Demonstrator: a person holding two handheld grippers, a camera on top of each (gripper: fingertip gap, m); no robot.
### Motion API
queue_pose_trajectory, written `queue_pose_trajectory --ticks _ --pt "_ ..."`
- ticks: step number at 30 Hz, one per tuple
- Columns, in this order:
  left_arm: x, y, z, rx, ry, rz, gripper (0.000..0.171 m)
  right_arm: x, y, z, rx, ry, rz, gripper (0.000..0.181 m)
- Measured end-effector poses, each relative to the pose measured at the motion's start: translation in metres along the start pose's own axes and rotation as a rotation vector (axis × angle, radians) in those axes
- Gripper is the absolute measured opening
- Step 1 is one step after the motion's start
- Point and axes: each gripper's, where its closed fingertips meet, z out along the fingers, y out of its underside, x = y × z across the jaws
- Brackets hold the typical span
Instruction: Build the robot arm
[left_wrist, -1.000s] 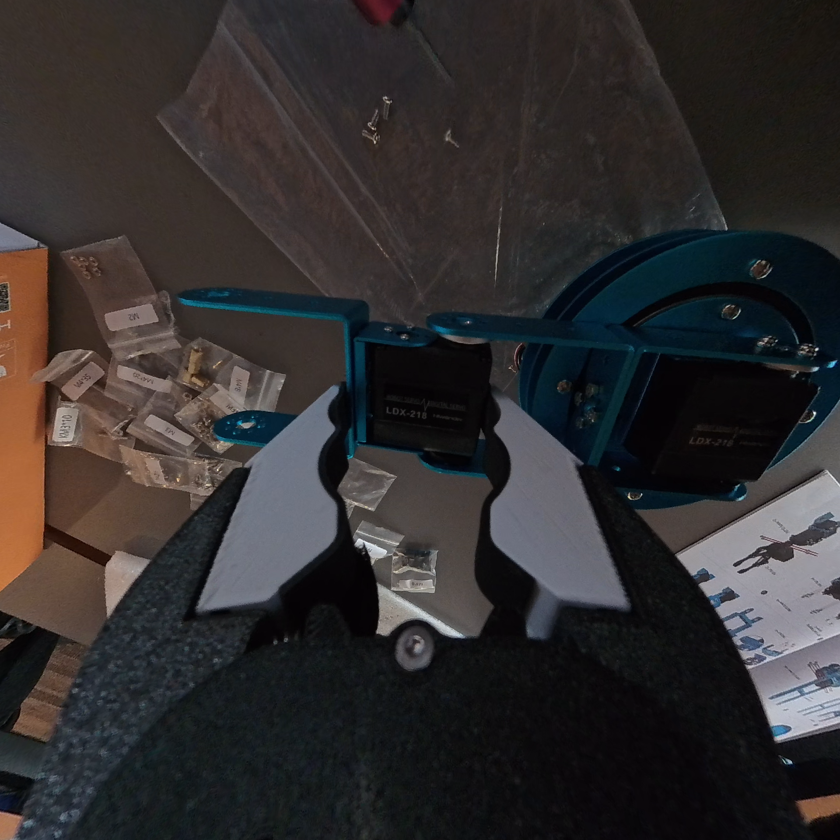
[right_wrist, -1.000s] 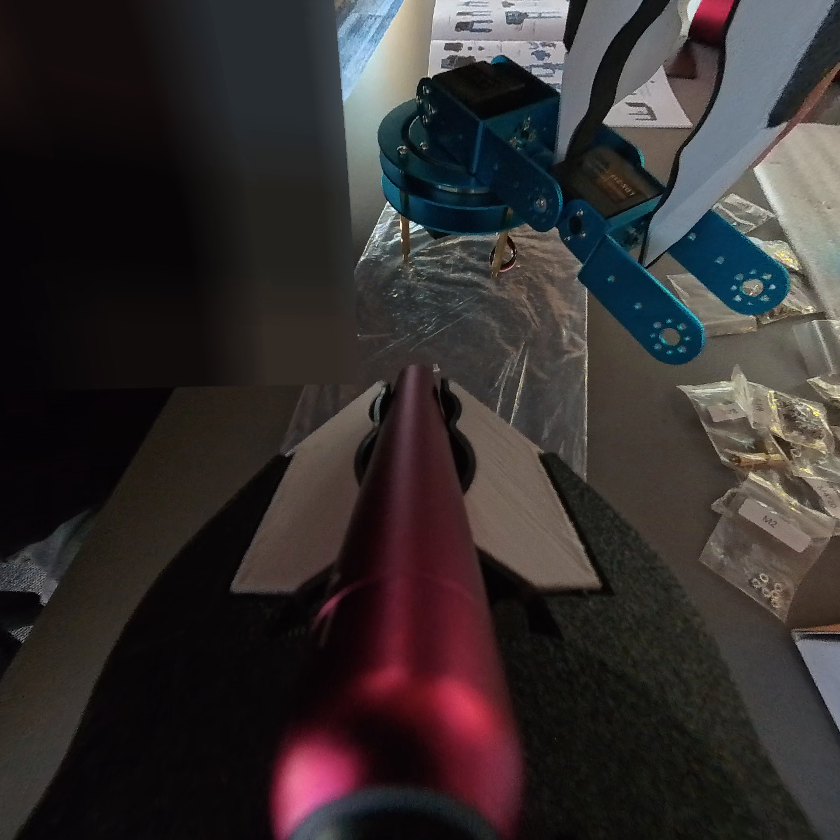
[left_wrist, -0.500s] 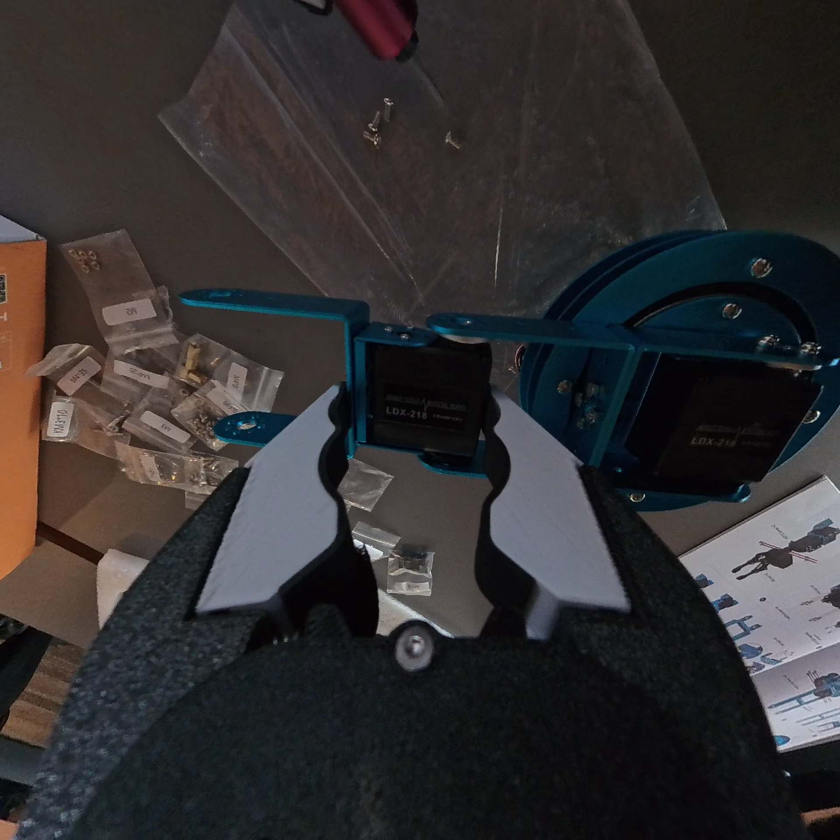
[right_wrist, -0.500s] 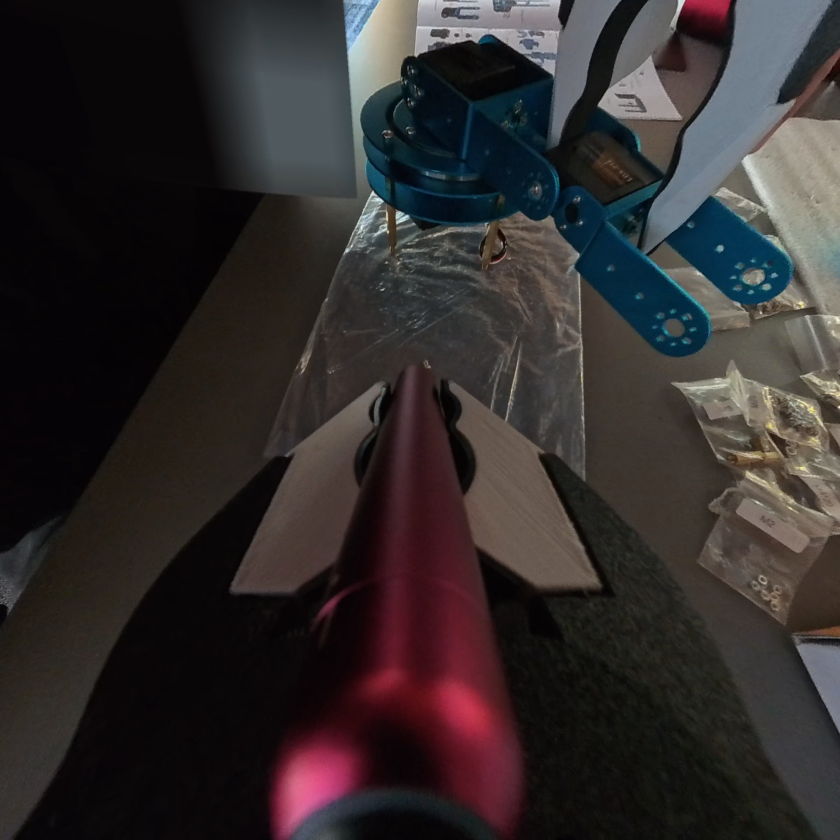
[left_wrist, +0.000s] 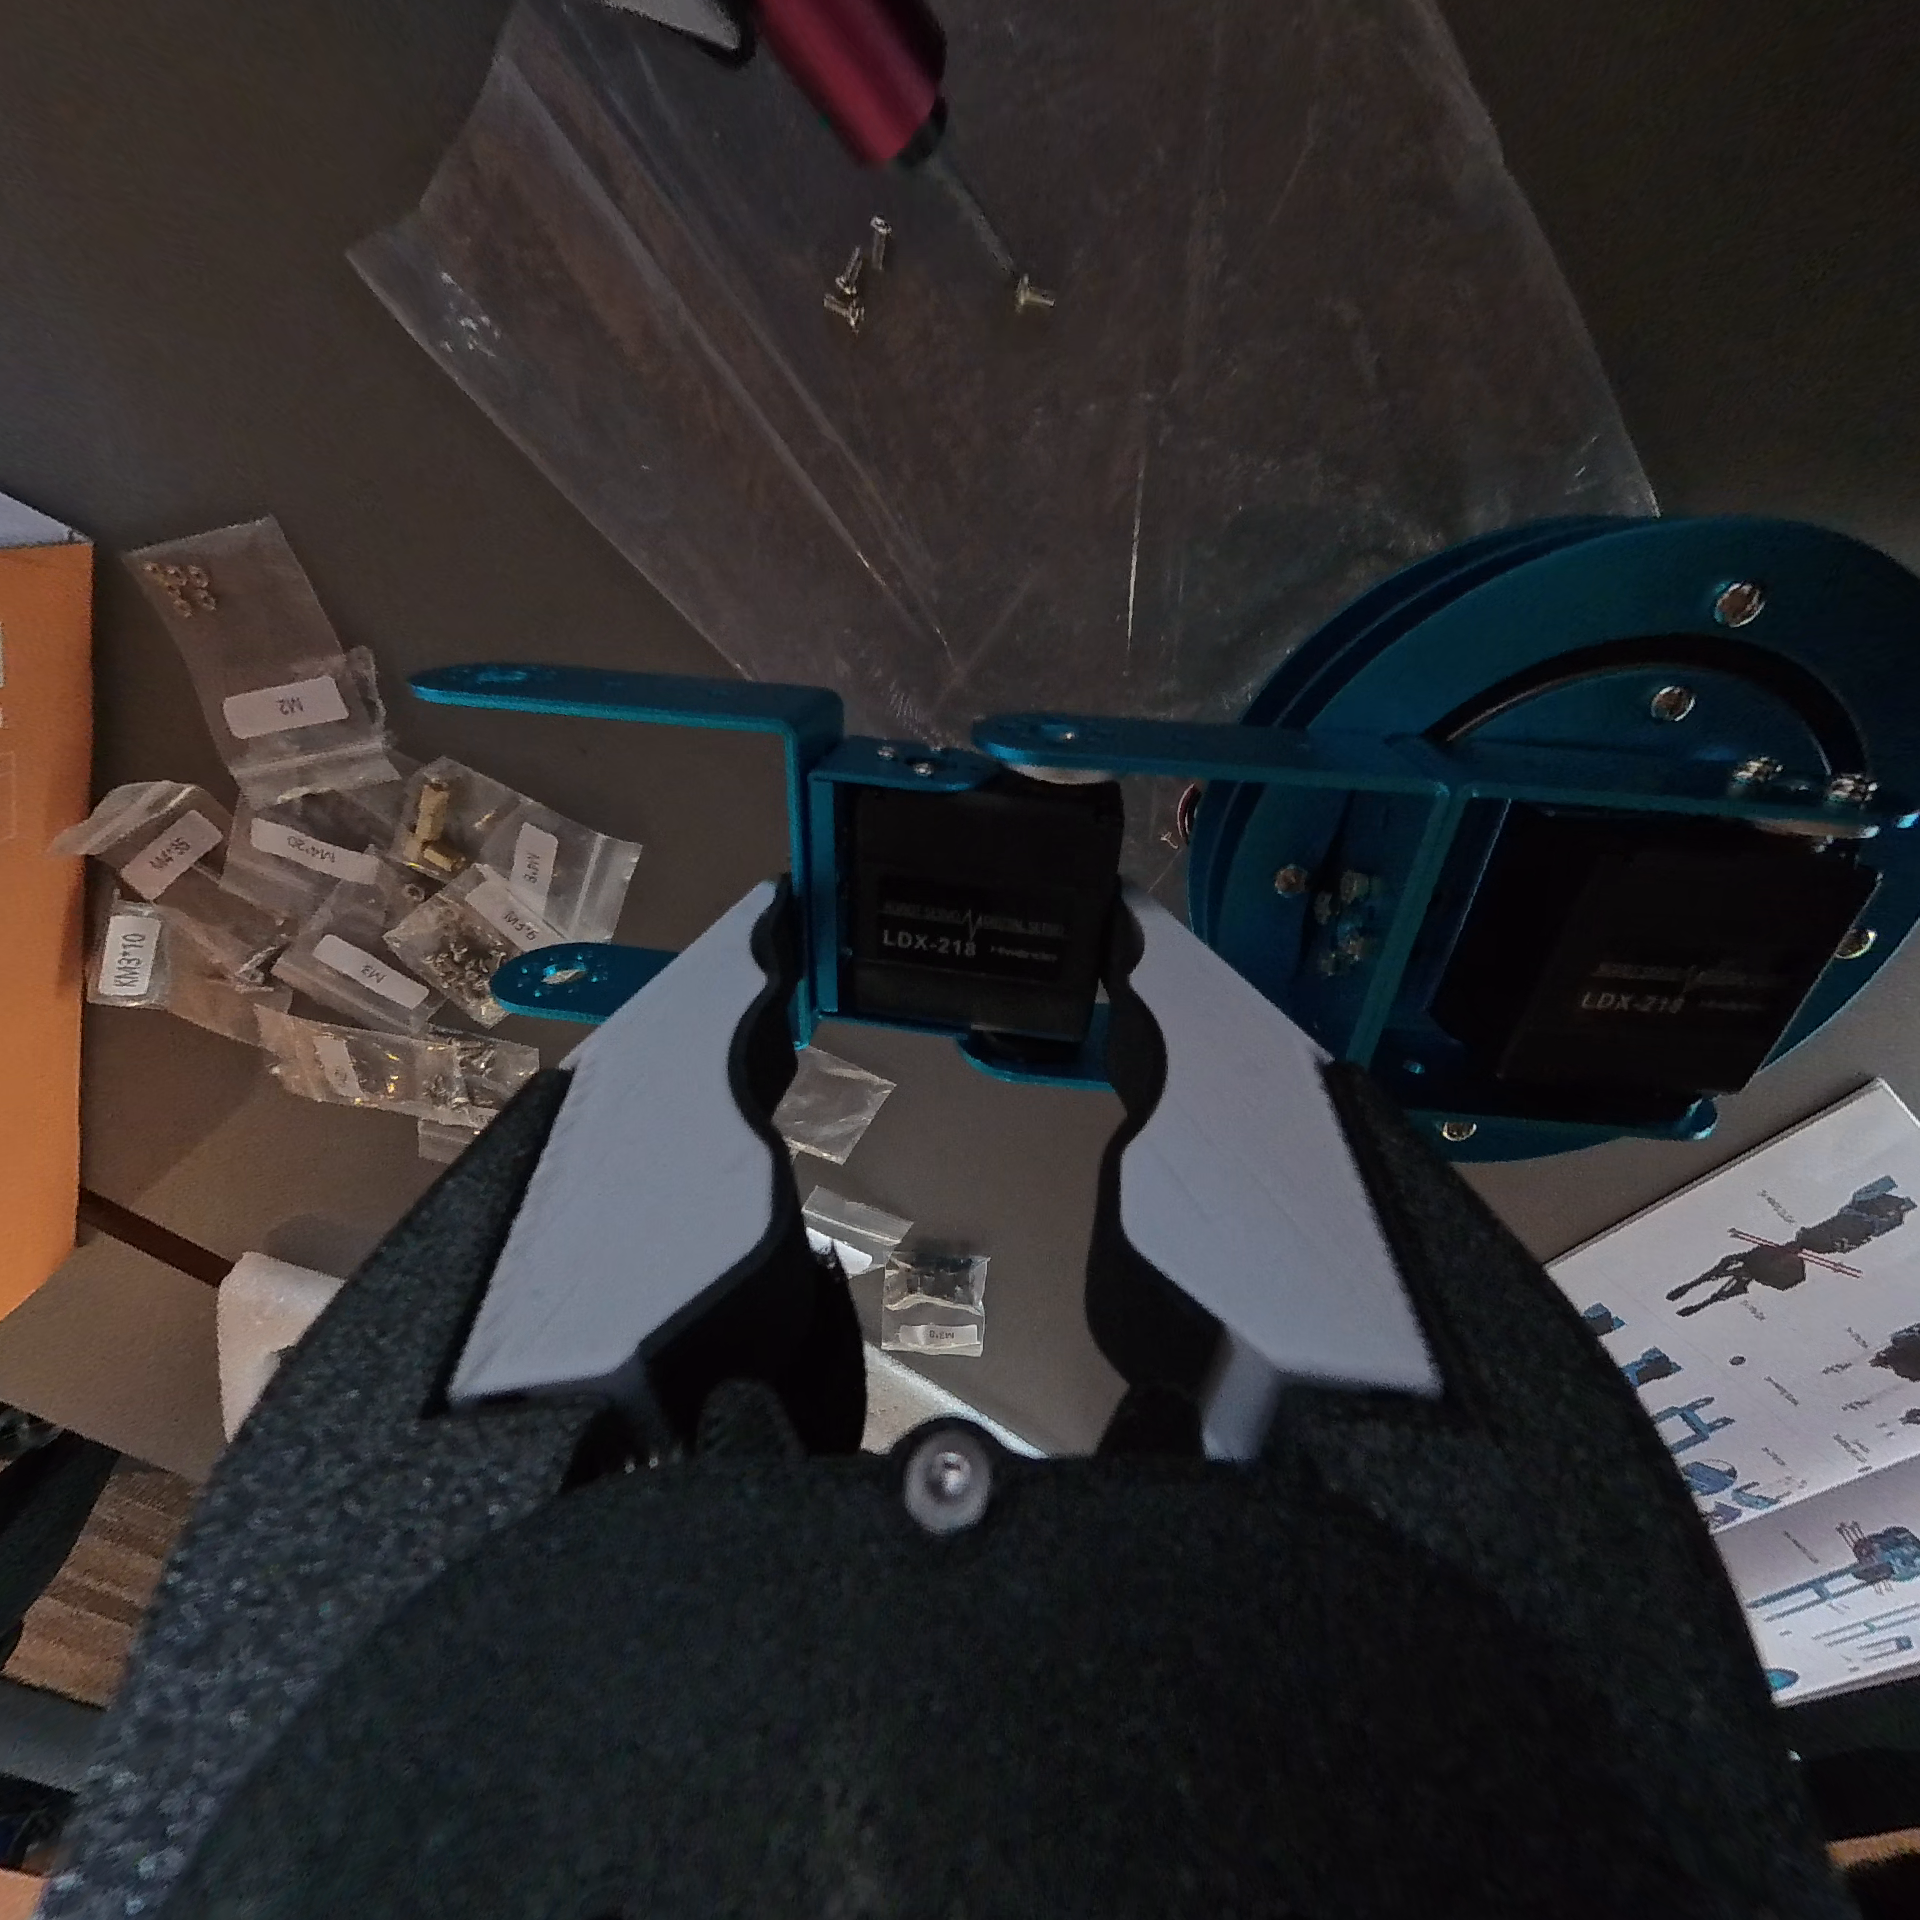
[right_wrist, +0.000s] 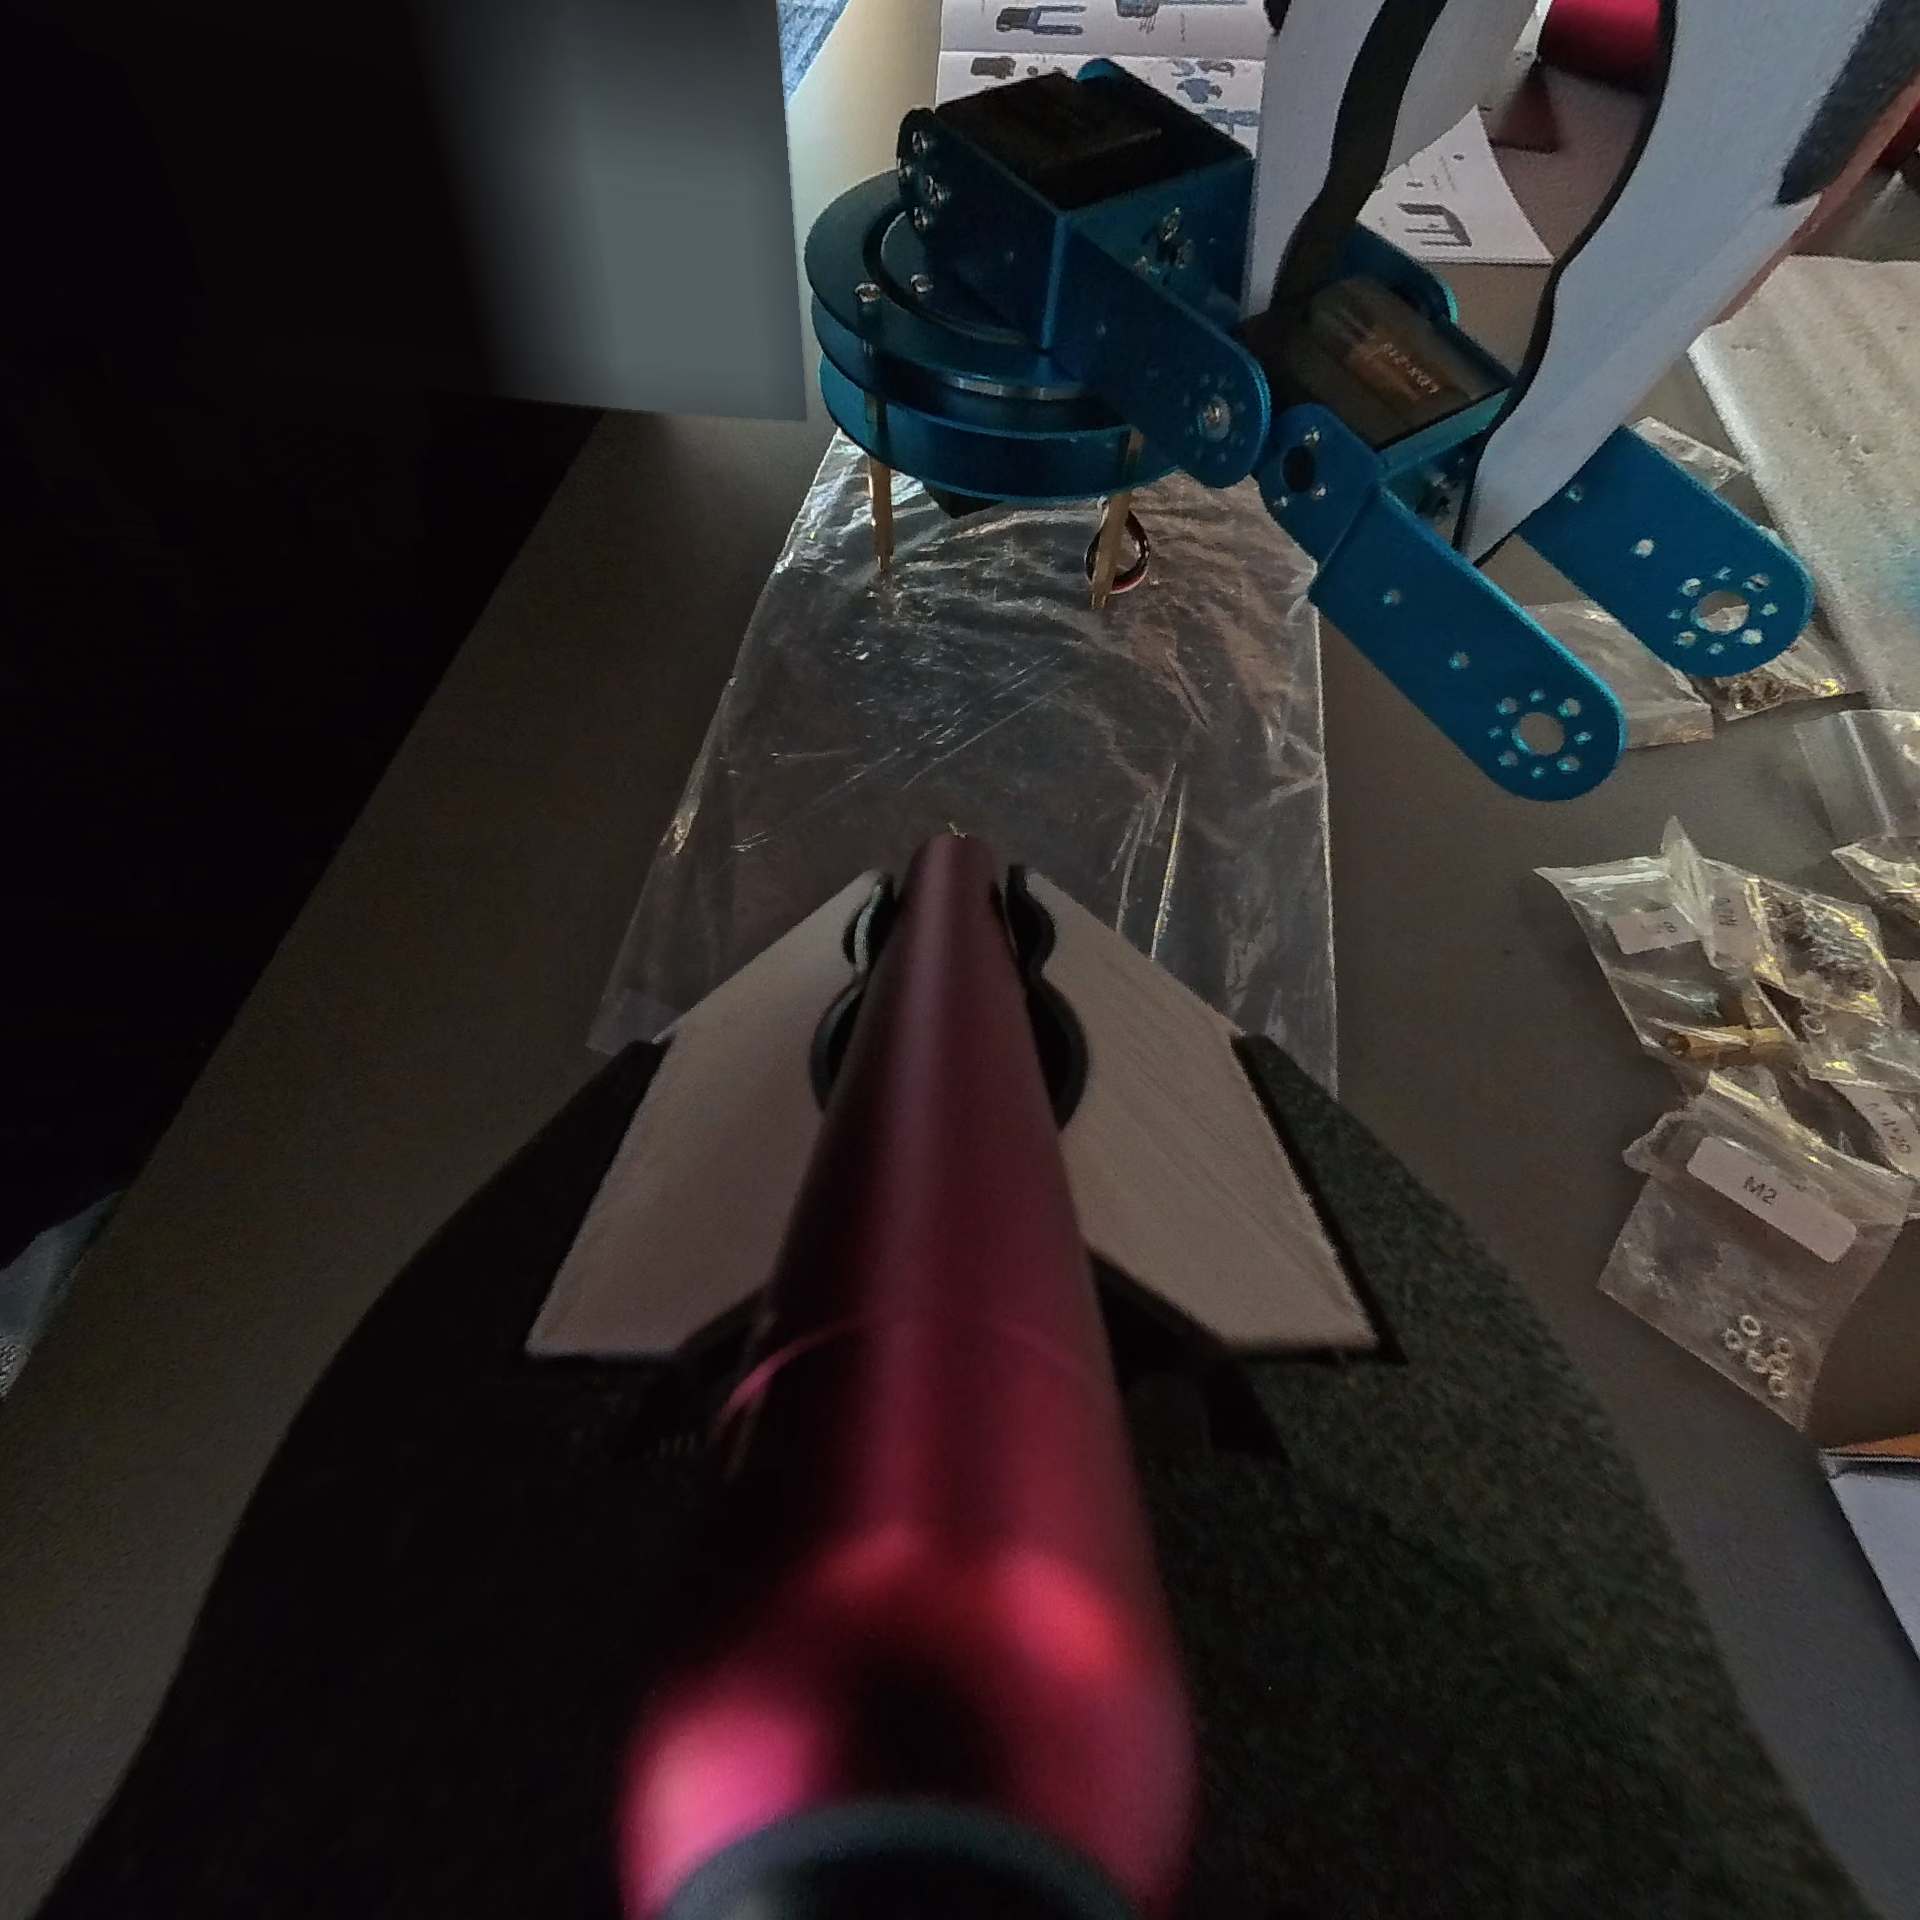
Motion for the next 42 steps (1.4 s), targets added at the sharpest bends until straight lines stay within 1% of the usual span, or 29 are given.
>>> queue_pose_trajectory --ticks 8,17,30,42 --pt "0.0 0.0 0.0 -0.005 0.001 0.002 0.057 -0.009 -0.001 -0.002 0.003 -0.052 0.0 0.021" --pt "0.0 0.0 0.0 -0.01 -0.001 0.003 0.057 -0.006 -0.003 -0.007 0.012 -0.035 -0.004 0.021" --pt "0.0 0.0 0.0 -0.013 0.0 0.003 0.057 -0.002 0.003 -0.009 -0.031 -0.003 -0.016 0.022" --pt "0.0 0.0 0.0 -0.013 0.001 0.003 0.057 0.004 0.0 -0.013 -0.024 0.042 -0.043 0.021"
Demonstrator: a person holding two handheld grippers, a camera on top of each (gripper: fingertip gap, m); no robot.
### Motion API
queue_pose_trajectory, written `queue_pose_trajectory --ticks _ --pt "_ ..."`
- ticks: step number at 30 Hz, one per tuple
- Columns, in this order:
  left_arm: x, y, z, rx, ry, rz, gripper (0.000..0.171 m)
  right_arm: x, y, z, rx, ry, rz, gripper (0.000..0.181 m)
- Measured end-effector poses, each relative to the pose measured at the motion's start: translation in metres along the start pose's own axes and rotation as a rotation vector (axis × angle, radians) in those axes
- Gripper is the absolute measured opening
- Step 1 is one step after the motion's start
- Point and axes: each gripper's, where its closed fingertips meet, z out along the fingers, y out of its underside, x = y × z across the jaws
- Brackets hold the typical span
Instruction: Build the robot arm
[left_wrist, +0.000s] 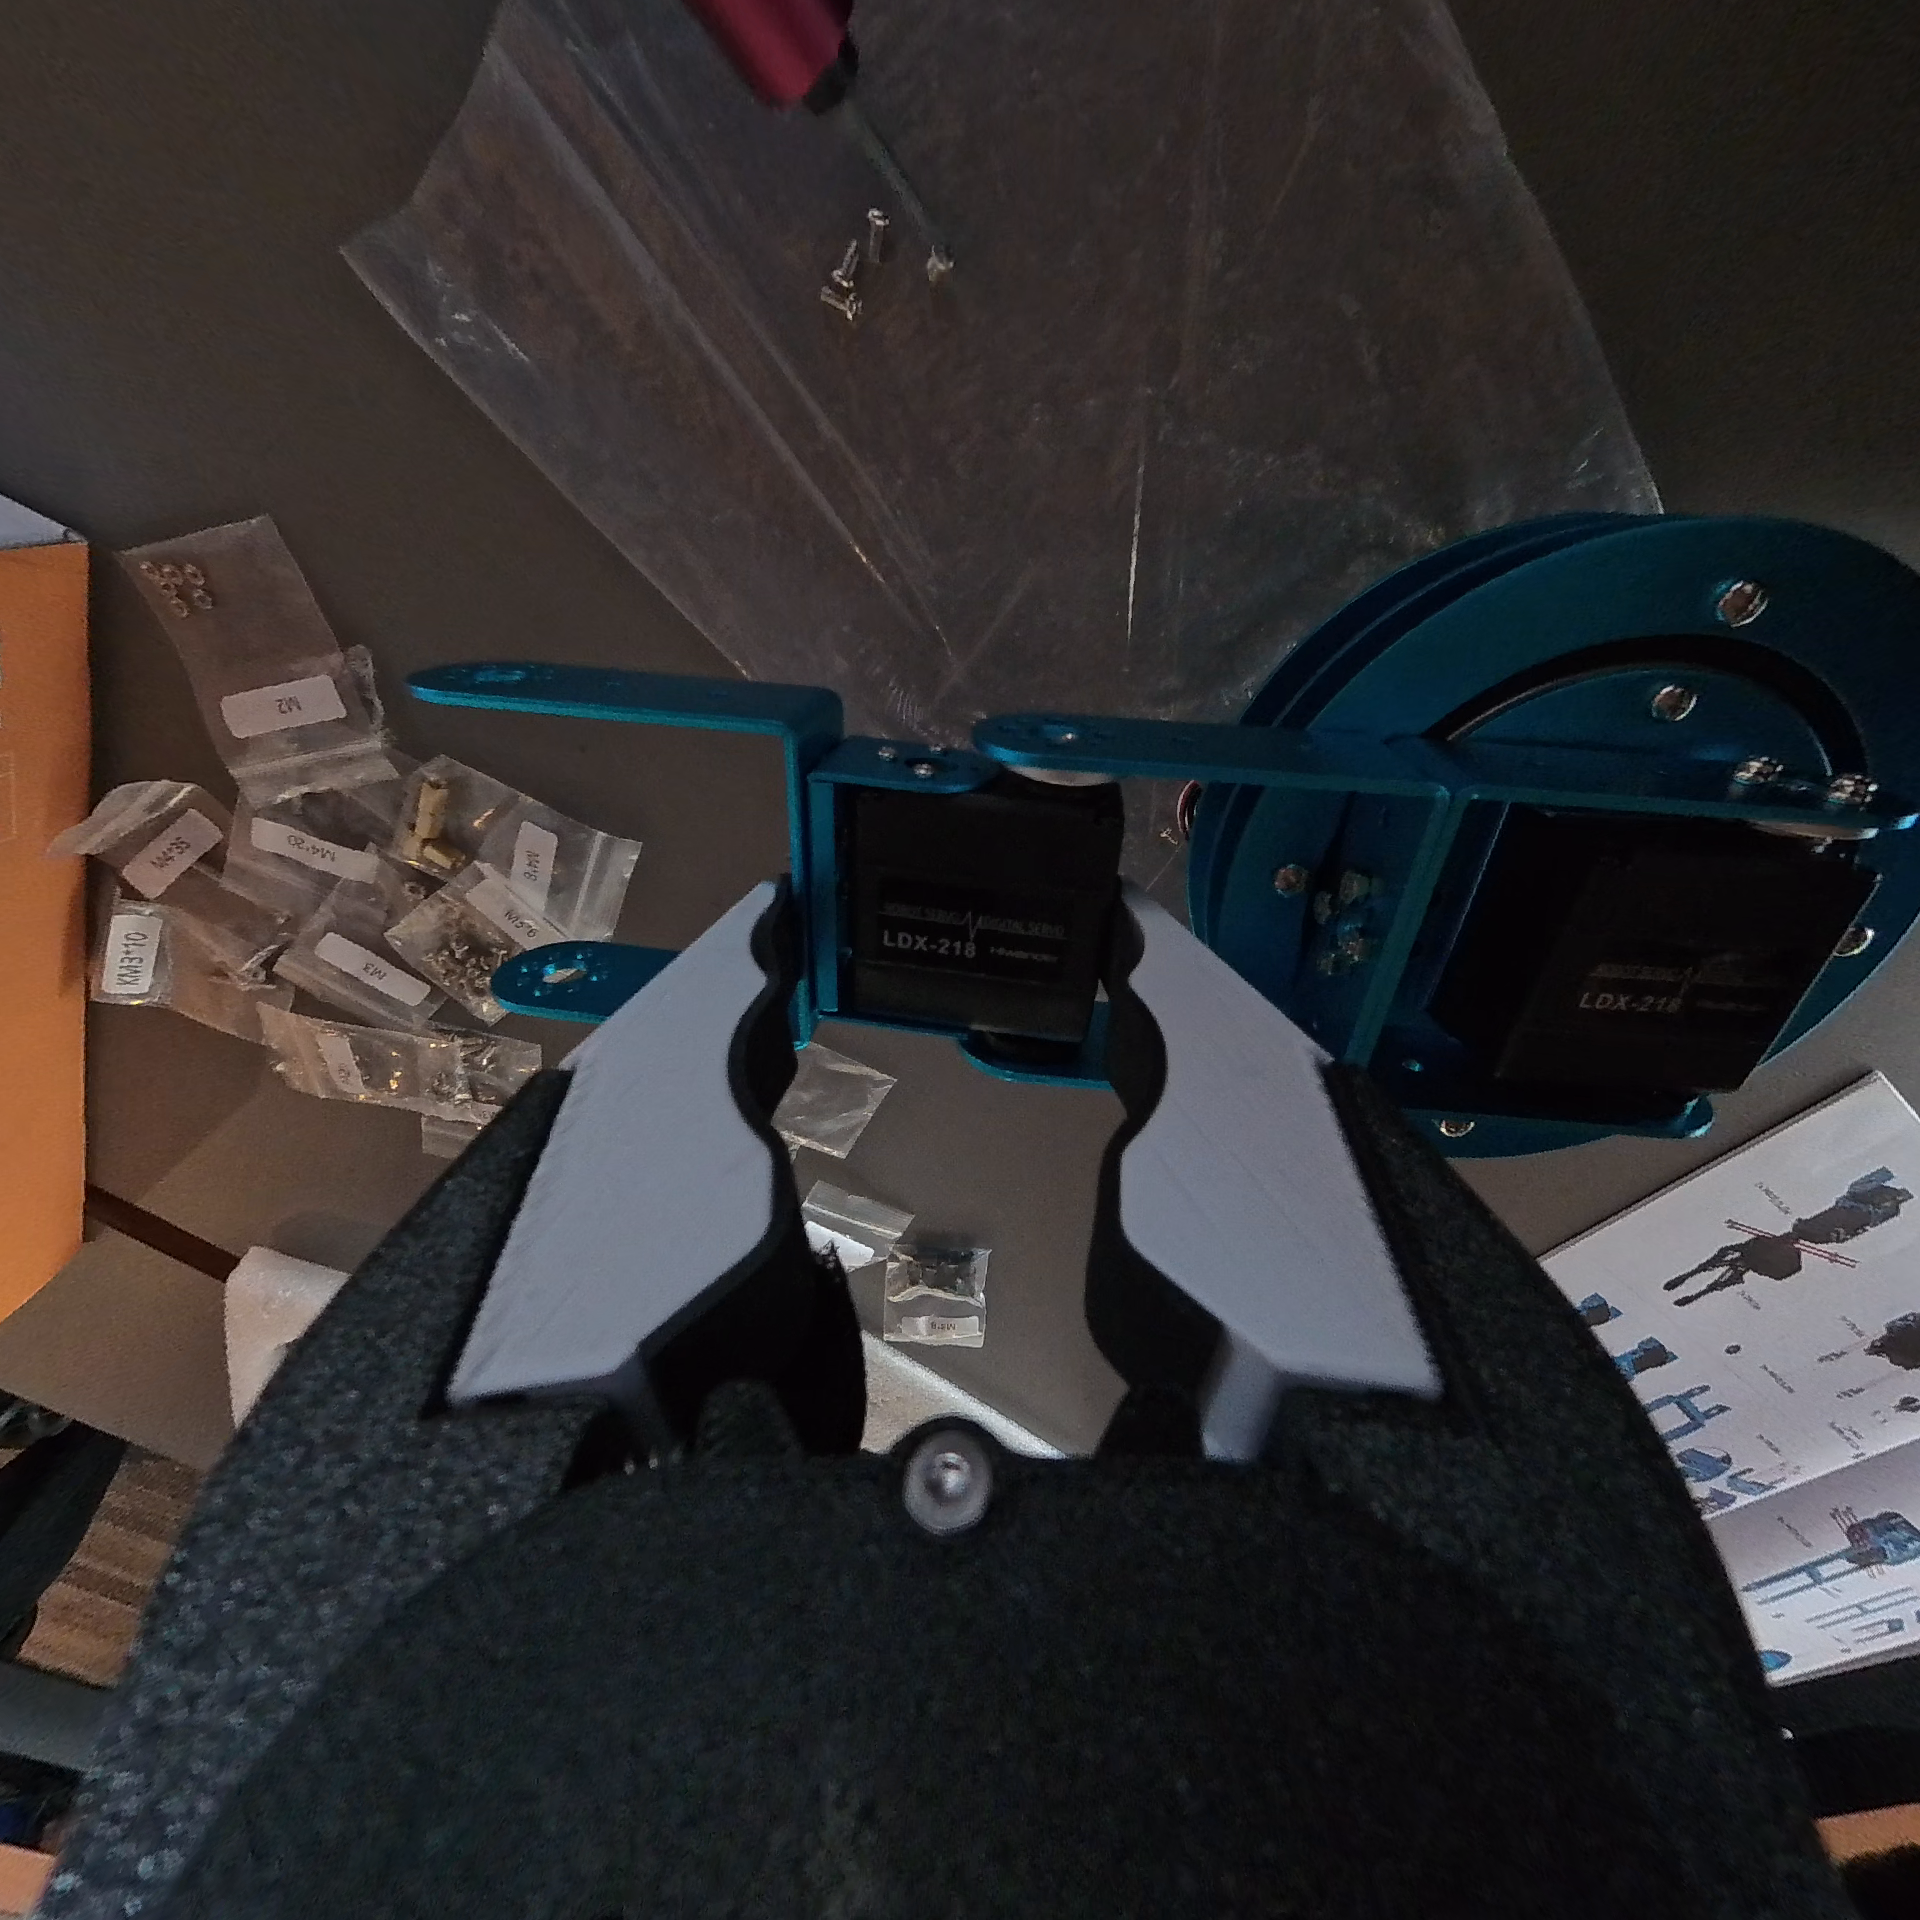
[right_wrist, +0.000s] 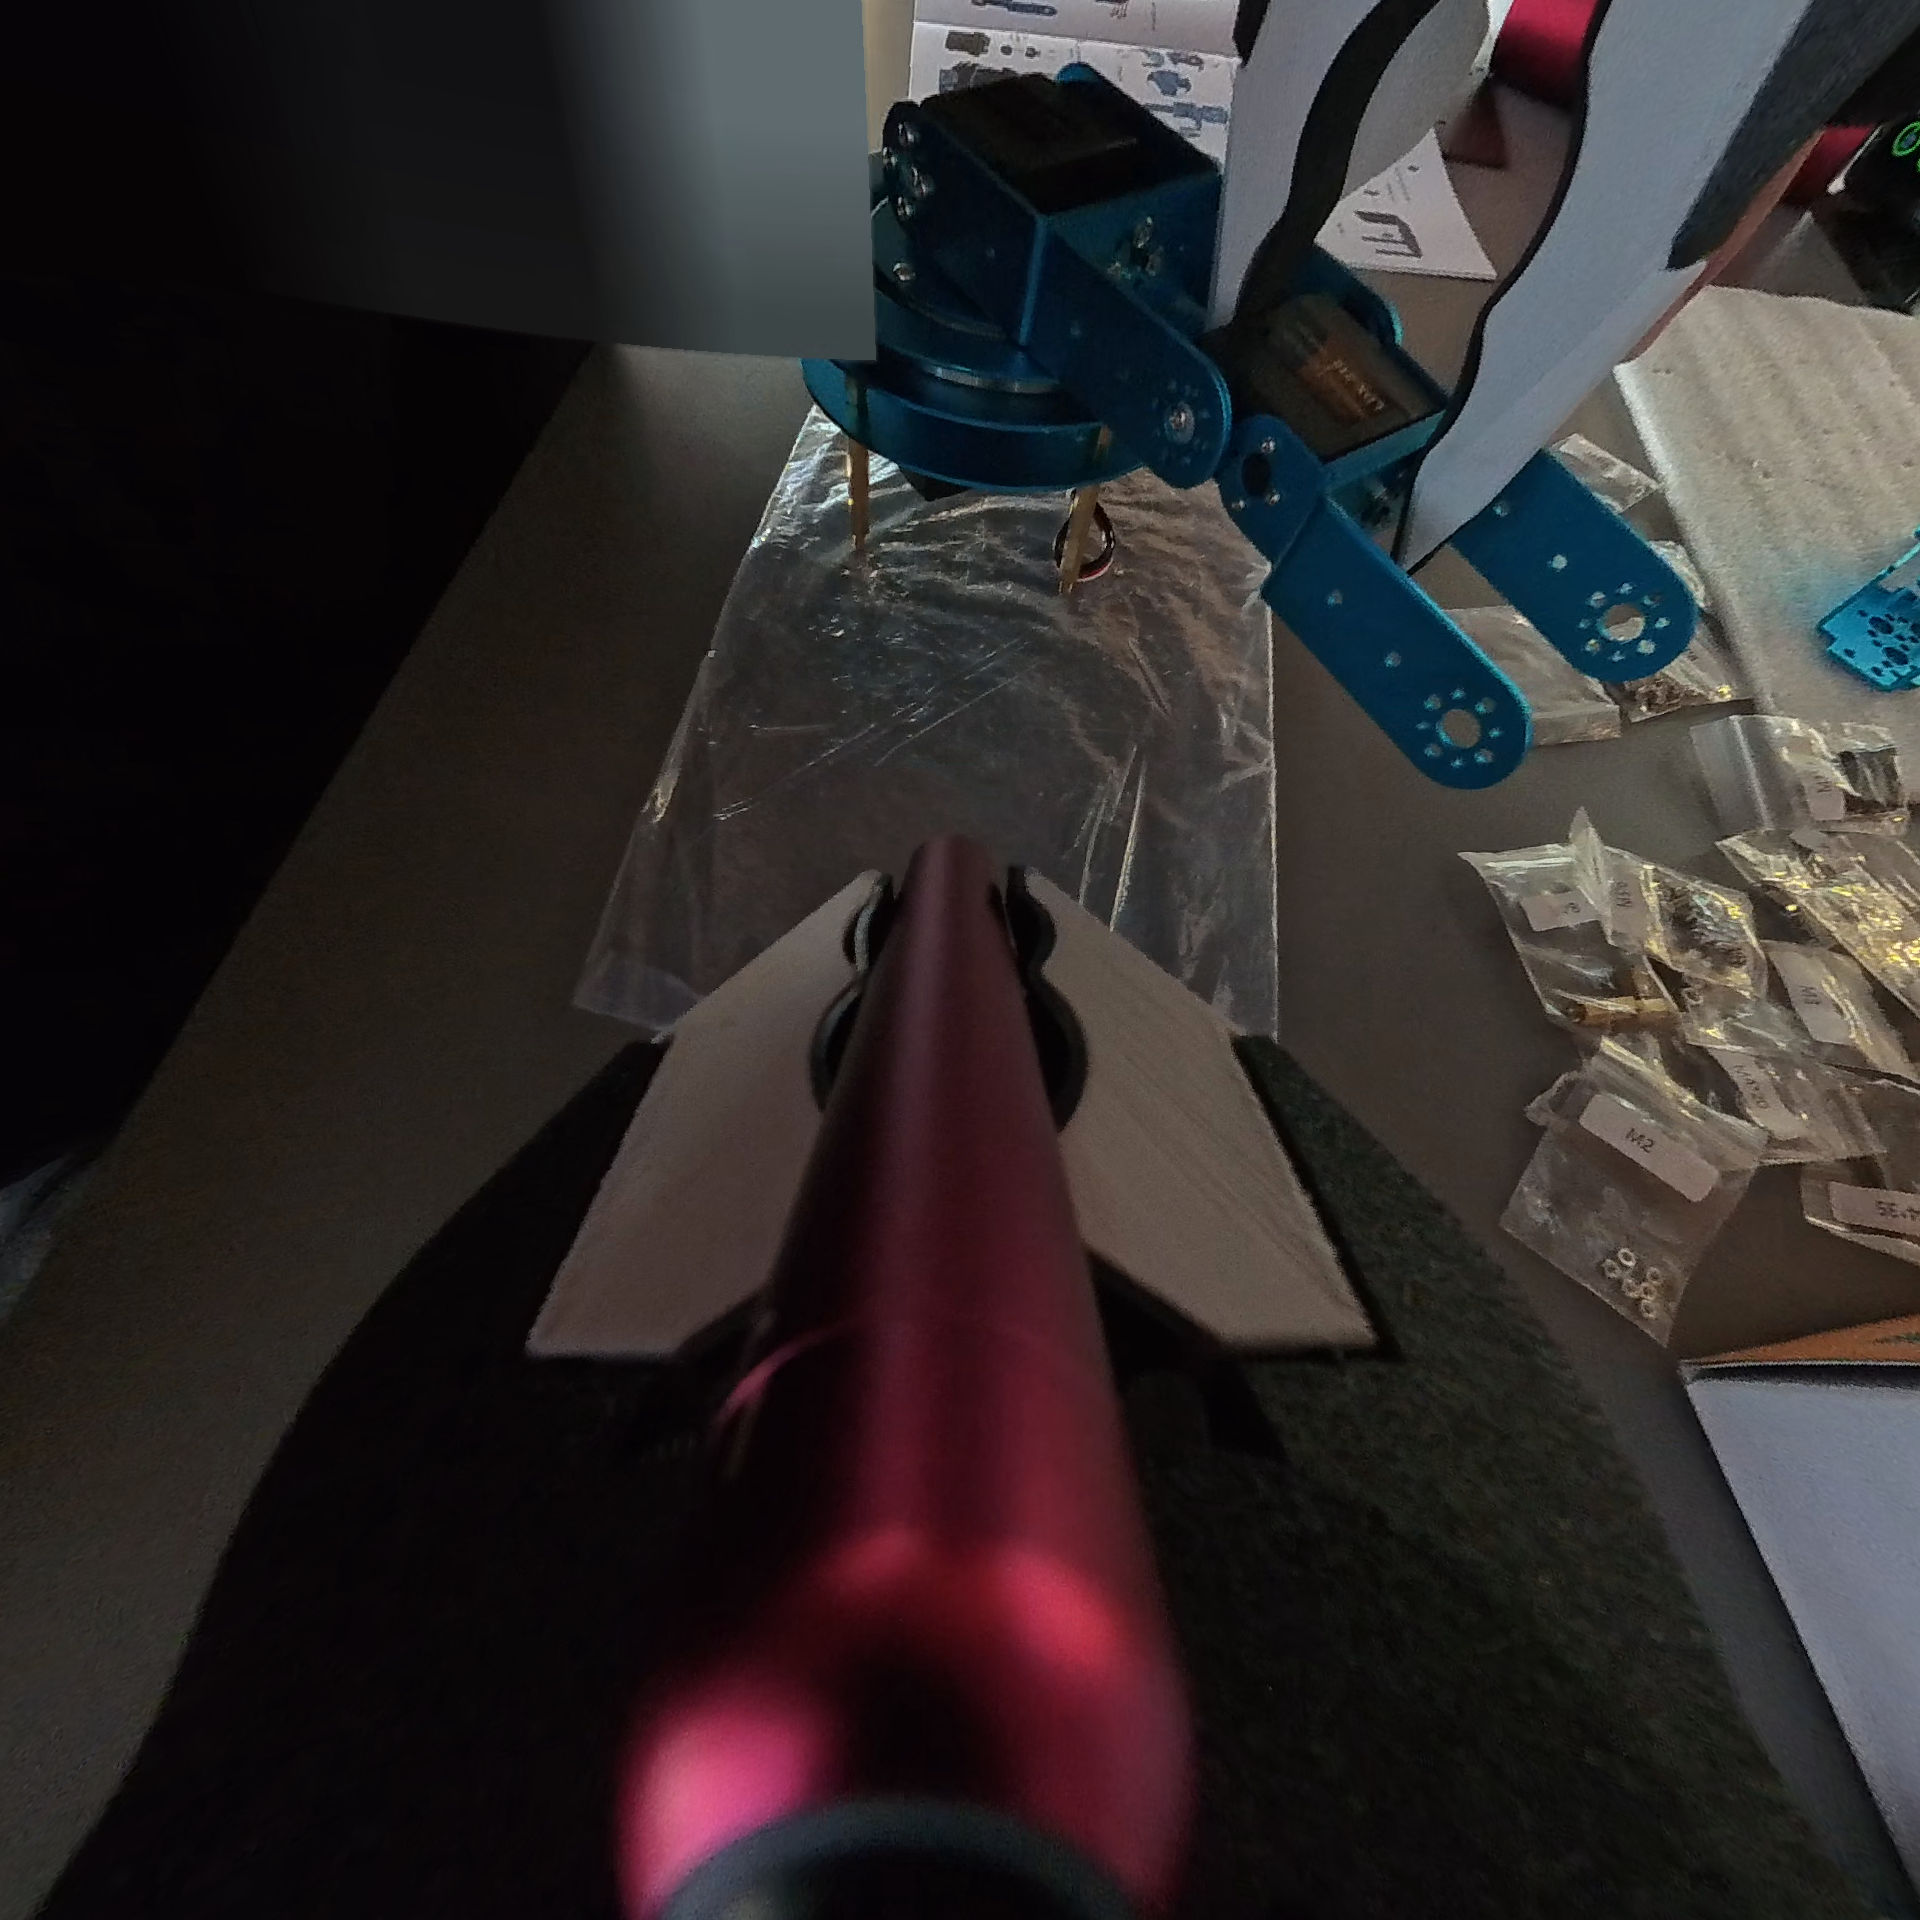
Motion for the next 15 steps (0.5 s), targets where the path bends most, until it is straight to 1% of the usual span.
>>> queue_pose_trajectory --ticks 7,9,15 --pt "0.0 0.0 0.0 0.0 0.0 -0.001 0.057 0.006 0.002 -0.01 -0.007 0.024 0.009 0.021" --pt "0.0 0.0 0.0 0.001 -0.001 -0.001 0.057 0.012 0.008 -0.017 -0.034 0.049 0.011 0.022" --pt "0.0 0.0 0.001 0.002 -0.002 -0.001 0.057 0.025 0.02 -0.042 -0.055 0.077 0.084 0.021"
